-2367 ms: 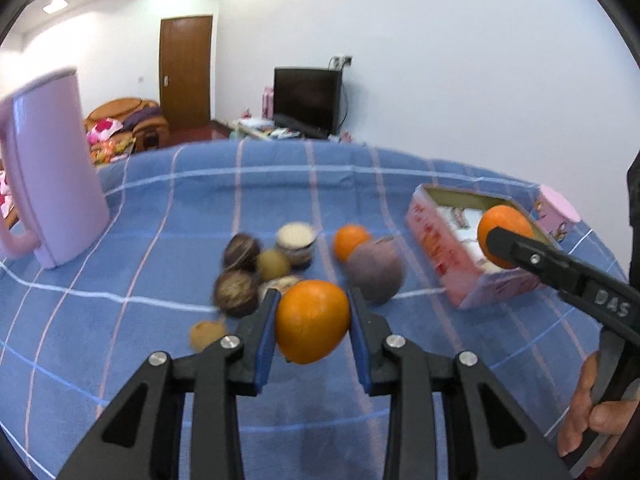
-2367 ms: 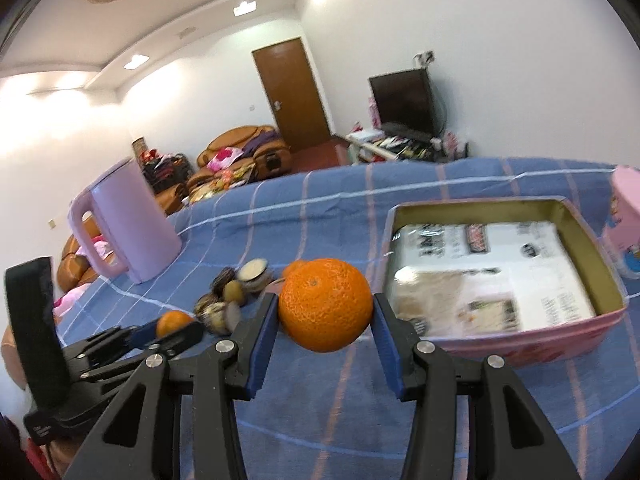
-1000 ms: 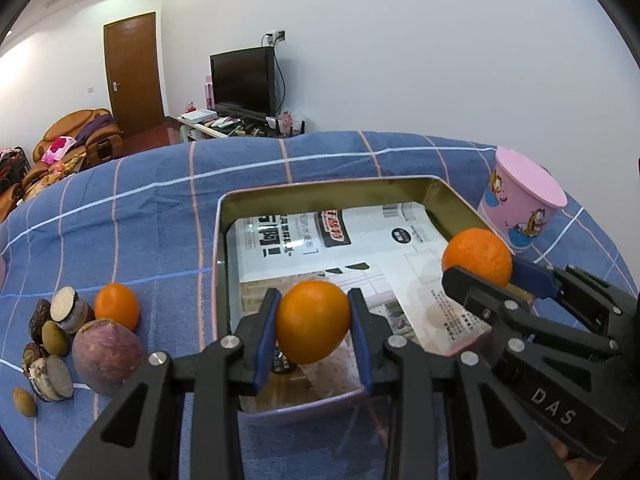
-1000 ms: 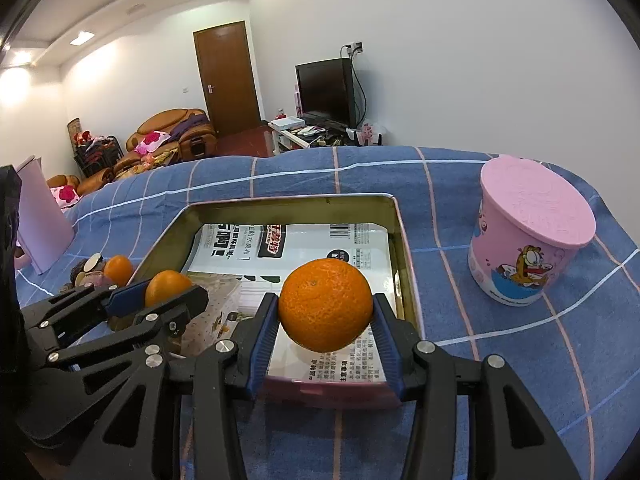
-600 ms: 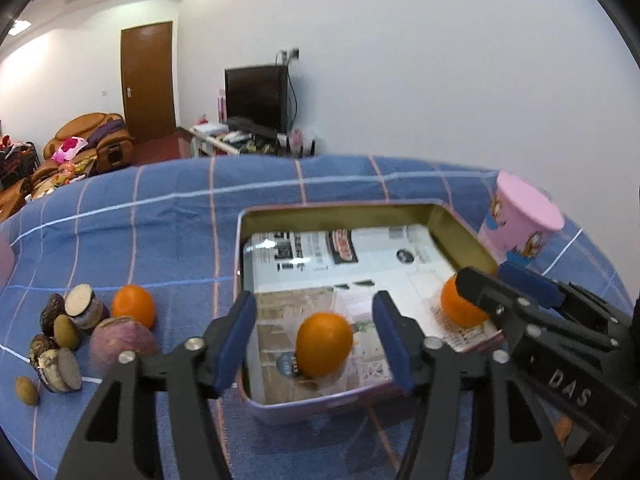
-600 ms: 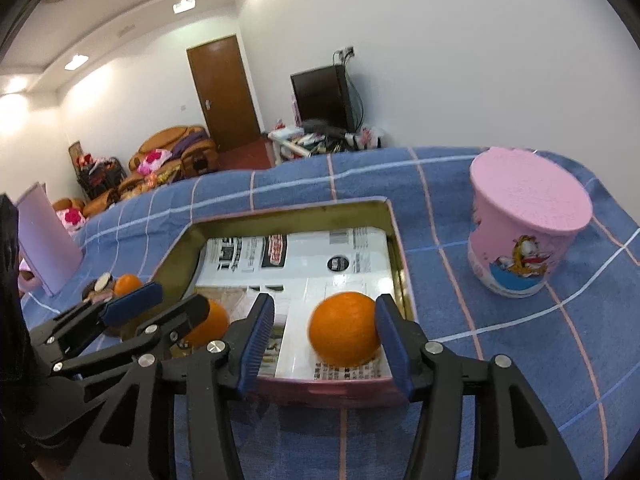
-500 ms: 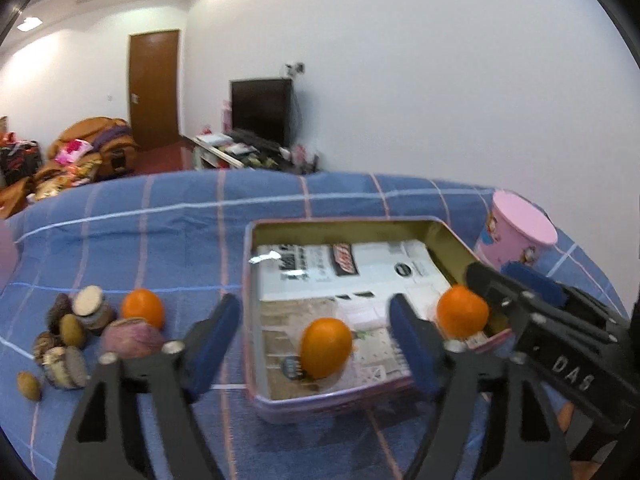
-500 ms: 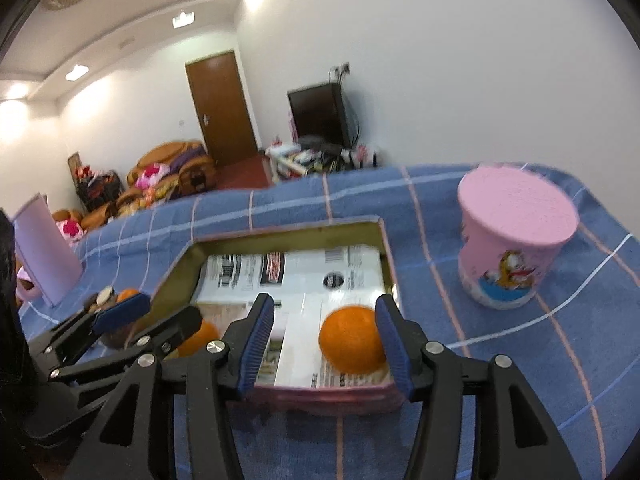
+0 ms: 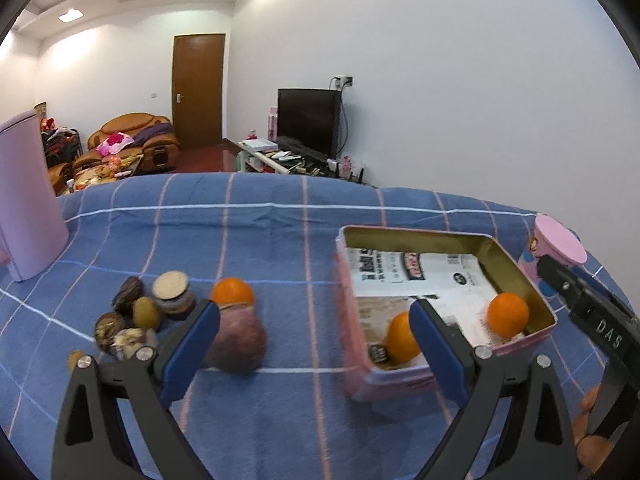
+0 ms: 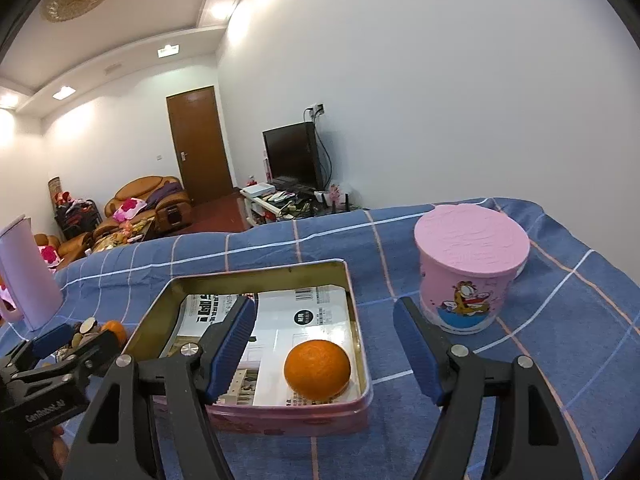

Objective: Organize fruits
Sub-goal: 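Move the right gripper back to the purple fruit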

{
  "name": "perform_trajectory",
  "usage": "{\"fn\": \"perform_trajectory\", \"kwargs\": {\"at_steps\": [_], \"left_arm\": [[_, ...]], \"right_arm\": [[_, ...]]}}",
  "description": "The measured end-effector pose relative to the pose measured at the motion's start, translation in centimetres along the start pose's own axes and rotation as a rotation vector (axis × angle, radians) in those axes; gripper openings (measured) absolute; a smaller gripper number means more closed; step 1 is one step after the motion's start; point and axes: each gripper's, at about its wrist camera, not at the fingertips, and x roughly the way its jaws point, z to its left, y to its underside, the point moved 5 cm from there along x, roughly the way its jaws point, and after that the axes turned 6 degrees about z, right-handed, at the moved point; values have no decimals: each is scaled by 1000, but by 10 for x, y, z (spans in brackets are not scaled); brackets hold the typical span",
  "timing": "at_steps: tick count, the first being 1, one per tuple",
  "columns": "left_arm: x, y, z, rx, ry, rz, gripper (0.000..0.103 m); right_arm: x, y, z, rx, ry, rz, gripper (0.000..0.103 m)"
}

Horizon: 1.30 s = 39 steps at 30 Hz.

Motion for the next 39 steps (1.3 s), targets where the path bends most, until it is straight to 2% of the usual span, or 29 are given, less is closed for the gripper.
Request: {"fn": "perform_trajectory", "kwargs": {"at_steps": [6,14,19,22,27,39], "left_arm": [[-3,9,19,10,-36,14,98],[-9,13,52,-47,-51,24,98],[-14,14,67,-21,-85,15,98],[-17,14,78,14,-123,10,98],[-18,13,103,15,-143,15,98],[-7,15,168,-12,-181,106,98]], "right_arm": [[-6,1,-1,3,35,-21,73],[-14,4,10,-60,100,-38,73],[-21,8,18,-79,130,-41,73],[-21,12,25,-74,118,-18,73],[-24,19,48,-85,86,-8,73],[-20,36,132,-191,-58,43,73]]}}
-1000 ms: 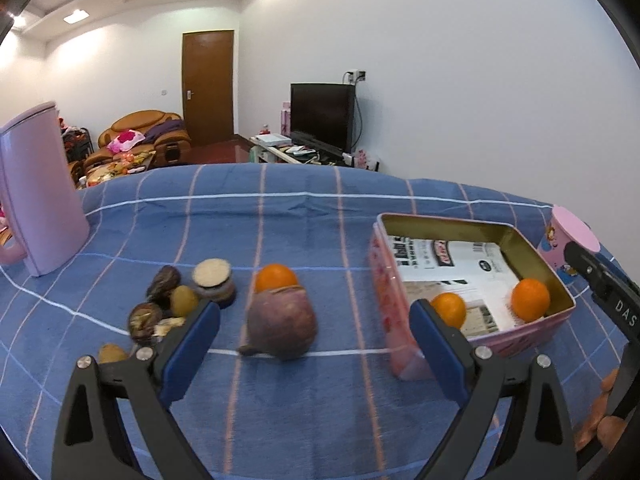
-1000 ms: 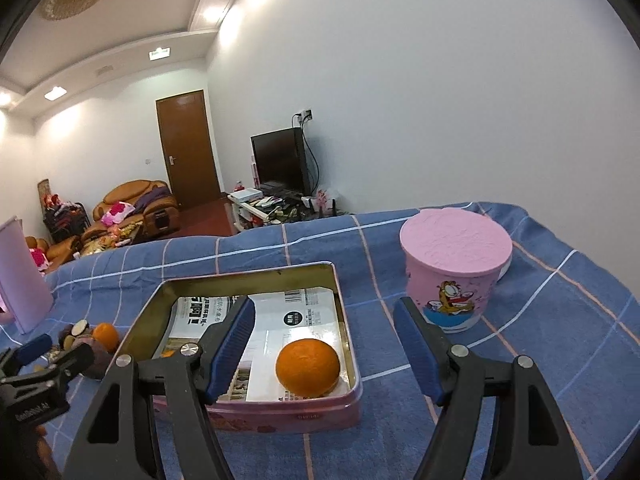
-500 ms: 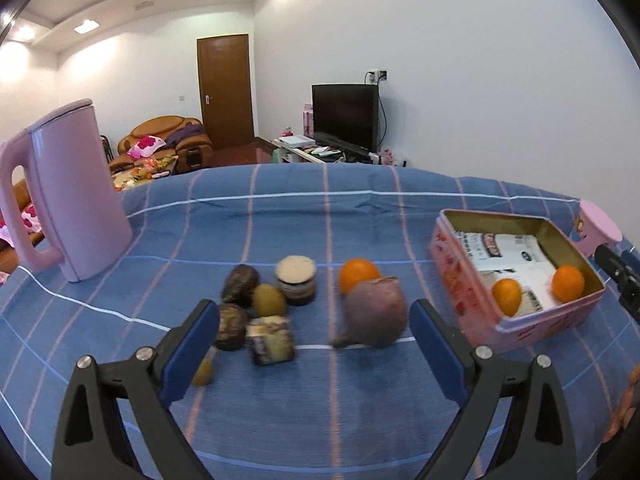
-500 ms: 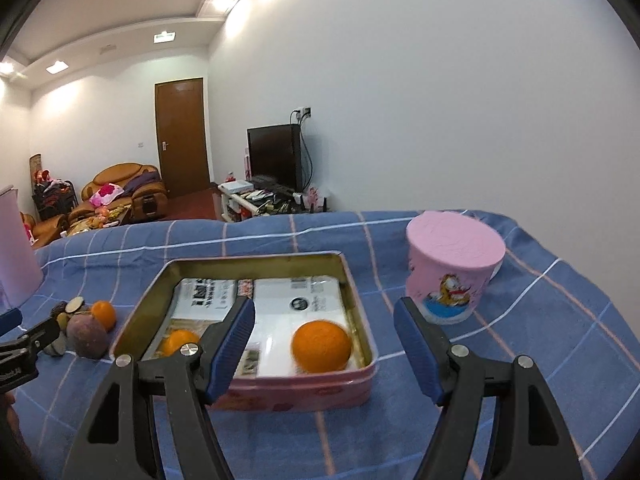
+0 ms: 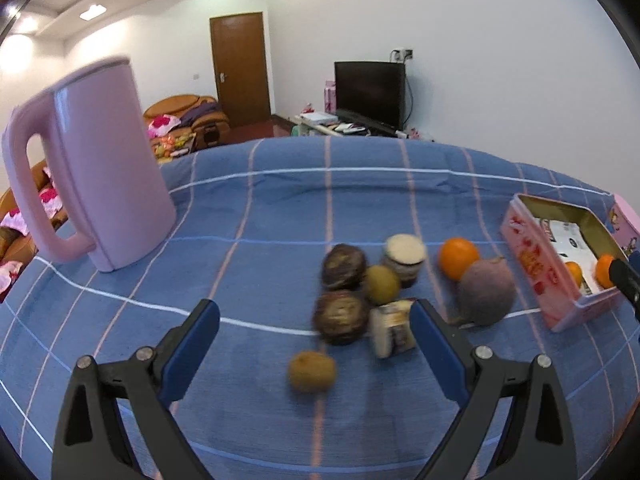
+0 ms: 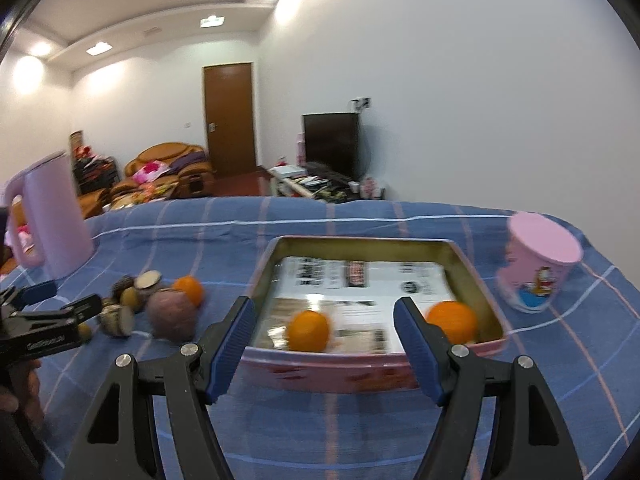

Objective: Organize fruits
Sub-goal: 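Move the right gripper back to the purple fruit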

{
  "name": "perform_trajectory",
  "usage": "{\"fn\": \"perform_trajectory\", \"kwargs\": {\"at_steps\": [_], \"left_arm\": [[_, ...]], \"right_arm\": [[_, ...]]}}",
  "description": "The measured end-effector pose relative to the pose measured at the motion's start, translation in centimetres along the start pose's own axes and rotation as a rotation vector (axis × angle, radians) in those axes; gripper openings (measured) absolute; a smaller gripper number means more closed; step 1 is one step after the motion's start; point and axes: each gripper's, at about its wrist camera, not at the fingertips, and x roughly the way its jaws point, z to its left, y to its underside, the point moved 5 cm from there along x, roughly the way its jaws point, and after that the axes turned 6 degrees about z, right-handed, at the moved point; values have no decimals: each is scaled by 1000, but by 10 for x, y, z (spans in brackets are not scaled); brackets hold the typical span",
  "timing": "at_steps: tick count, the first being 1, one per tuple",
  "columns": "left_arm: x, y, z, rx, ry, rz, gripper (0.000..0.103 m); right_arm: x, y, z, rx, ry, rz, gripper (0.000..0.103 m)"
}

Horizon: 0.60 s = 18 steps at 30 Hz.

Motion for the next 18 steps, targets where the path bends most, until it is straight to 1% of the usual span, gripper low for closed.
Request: {"fn": "perform_trajectory", "kwargs": {"at_steps": [3,6,9,13,18], "left_arm": [[1,2,9,11,18,15,98],[5,6,12,80,27,48,98],[11,10,15,122,30,85,98],[14,14,17,125,83,126,98],[21,20,18,144,65,168,98]], "right_arm": [[6,-2,28,-49,-49,14,73],[13,-3,53,-109,-67,20,73],[23,-7,77,-166,-83,33,73],[45,-10,103,-234,-93,93,73],[70,-9,127,-313,-89,173,73]]}}
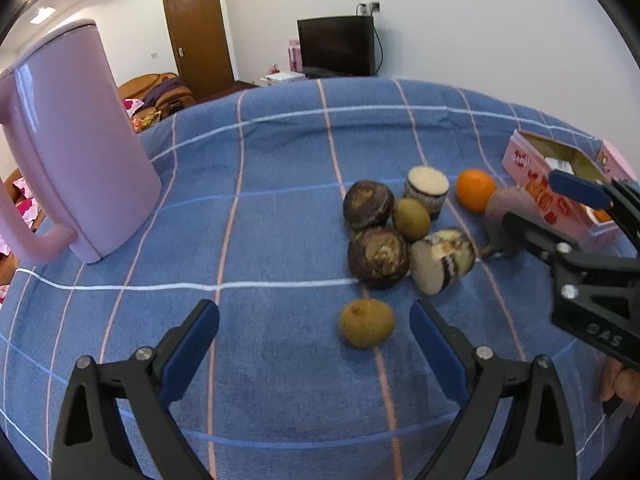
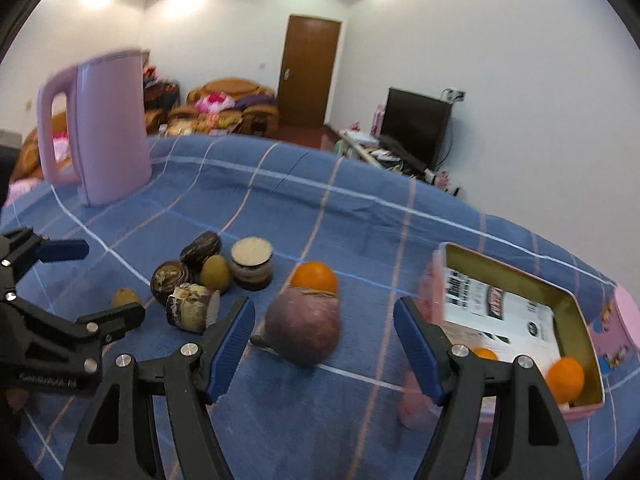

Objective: Organize fruits
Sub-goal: 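Move the right gripper back to the purple fruit, then grasp the purple fruit with the right gripper while the left gripper grasps the kiwi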

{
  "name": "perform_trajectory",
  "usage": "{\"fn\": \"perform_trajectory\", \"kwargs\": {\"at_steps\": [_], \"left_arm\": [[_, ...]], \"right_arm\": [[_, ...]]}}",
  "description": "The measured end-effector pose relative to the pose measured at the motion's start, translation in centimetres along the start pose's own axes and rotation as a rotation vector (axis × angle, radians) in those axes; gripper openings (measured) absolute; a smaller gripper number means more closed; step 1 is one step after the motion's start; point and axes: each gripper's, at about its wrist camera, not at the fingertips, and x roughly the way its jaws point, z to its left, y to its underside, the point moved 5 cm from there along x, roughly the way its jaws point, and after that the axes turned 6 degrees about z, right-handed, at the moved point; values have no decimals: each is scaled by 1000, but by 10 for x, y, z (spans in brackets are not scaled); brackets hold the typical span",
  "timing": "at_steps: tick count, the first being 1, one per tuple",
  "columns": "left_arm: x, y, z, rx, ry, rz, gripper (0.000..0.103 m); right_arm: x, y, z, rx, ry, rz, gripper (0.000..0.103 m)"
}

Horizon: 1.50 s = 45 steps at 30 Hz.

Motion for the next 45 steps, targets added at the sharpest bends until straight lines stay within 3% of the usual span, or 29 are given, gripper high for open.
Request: {"fn": "perform_trajectory", "kwargs": {"at_steps": [9,11,12,14,16,19,21,23,25,29,31,34,36,38,41,45], "left_arm": [[4,-1,2,-41,21,12,98],[4,-2,2,-43,23,6,98],[5,-2,2,-45,26,7,97],[7,-2,4,-55,37,18,94],[8,0,4,-67,56,33,90],[9,0,3,-70,71,39,87],[8,0,1,-63,79,33,85],[8,0,-2,-56,90,35,80],[7,1,-4,-51,101,38,62],[5,2,-13,-16,124,33,52],[3,2,-18,5,131,27,30],[1,2,-18,-10,148,19,30],[-3,0,-13,-50,155,-5,30],[-15,-4,-4,-100,147,-84,30],[-36,-11,7,-157,88,-216,30],[-46,-13,12,-177,30,-290,30]], "right_arm": [[39,2,5,-8,-43,168,73],[38,2,7,-12,-50,165,69],[37,3,10,-18,-70,162,59],[34,4,12,-34,-46,151,58],[26,6,12,-23,-51,125,50],[13,12,6,65,-142,92,50],[-5,13,1,111,-181,17,50],[-18,17,-1,125,-185,-34,50],[-28,21,-1,140,-189,-63,50],[-38,25,-3,159,-172,-104,50],[-41,26,-5,168,-169,-110,51],[-39,26,-10,183,-167,-106,51],[-38,25,-13,196,-165,-106,51],[-39,26,-16,207,-160,-114,50],[-44,25,-20,213,-141,-143,51],[-49,24,-27,236,-139,-173,50]]}}
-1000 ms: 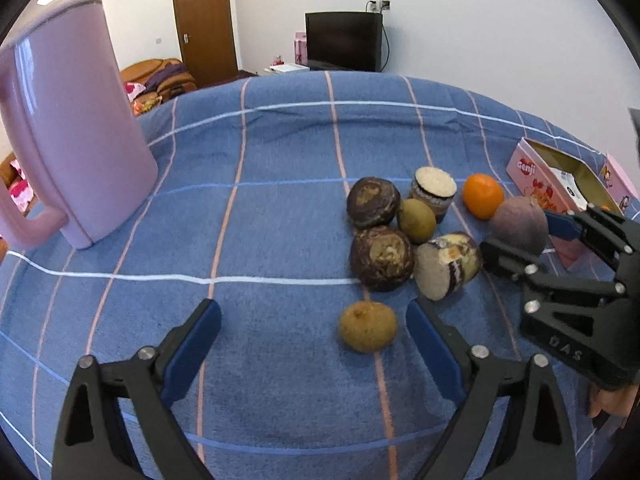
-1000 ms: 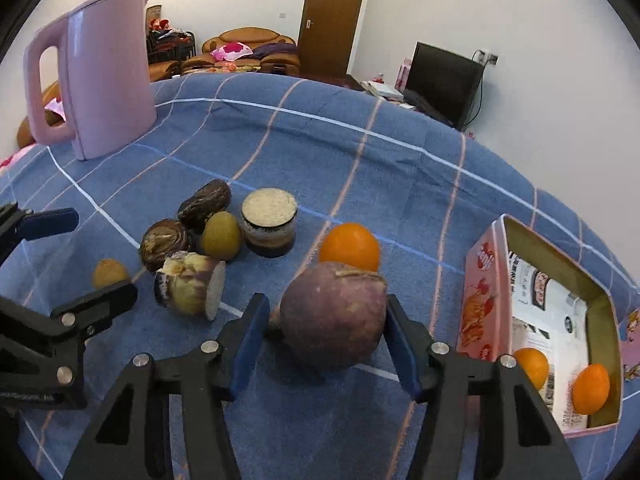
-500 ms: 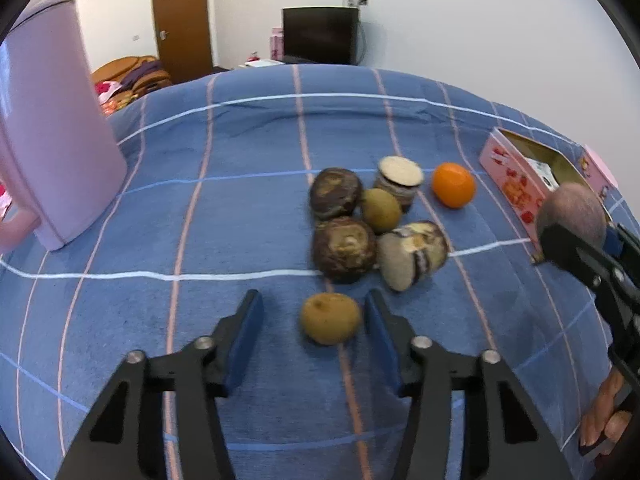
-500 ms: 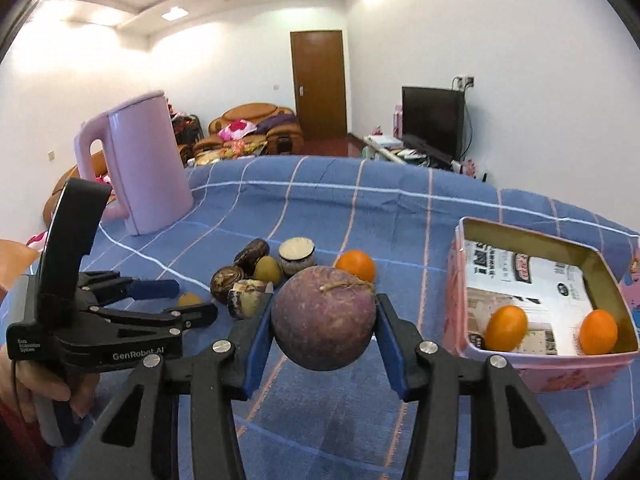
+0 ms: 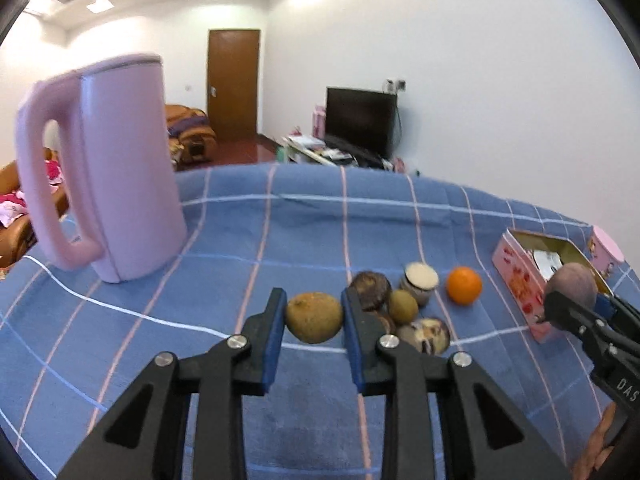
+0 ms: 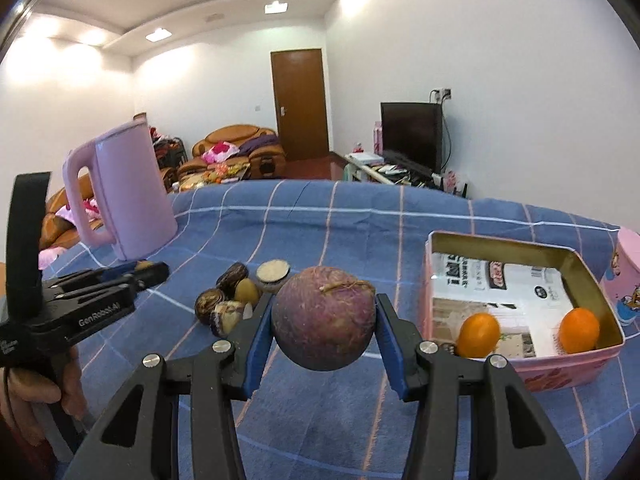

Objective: Organize fruits
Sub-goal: 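Grasp the purple fruit with the right gripper while the left gripper grasps the kiwi, then carry both fruits over the tin and release them from both grippers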

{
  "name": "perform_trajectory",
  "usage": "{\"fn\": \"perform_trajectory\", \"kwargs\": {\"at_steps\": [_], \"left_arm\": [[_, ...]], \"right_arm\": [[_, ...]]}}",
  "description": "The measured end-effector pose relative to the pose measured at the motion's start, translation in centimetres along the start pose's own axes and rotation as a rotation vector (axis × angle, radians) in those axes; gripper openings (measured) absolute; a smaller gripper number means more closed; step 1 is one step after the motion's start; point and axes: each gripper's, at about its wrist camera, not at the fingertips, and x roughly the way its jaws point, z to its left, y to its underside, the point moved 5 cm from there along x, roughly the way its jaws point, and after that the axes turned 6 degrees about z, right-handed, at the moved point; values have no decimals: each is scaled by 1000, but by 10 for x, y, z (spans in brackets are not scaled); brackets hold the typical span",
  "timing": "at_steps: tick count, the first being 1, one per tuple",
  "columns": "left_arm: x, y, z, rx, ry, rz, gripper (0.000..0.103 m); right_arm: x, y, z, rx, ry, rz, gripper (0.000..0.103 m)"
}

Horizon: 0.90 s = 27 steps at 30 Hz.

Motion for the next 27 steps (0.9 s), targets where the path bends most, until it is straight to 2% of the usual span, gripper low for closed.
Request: {"fn": "perform_trajectory", "kwargs": {"at_steps": [4,10,27], "left_arm": [[1,-1,0,-18,-7,-9,30],[-5,1,-8,-17,-20,-30,30],[-4,8,-85,38,7,-14,30]], "right_arm": [[0,-1,-4,18,-24,4,50],[1,-2,-5,-12,-7,7,51],[-22,-2,-50,8,46,-35,51]]}}
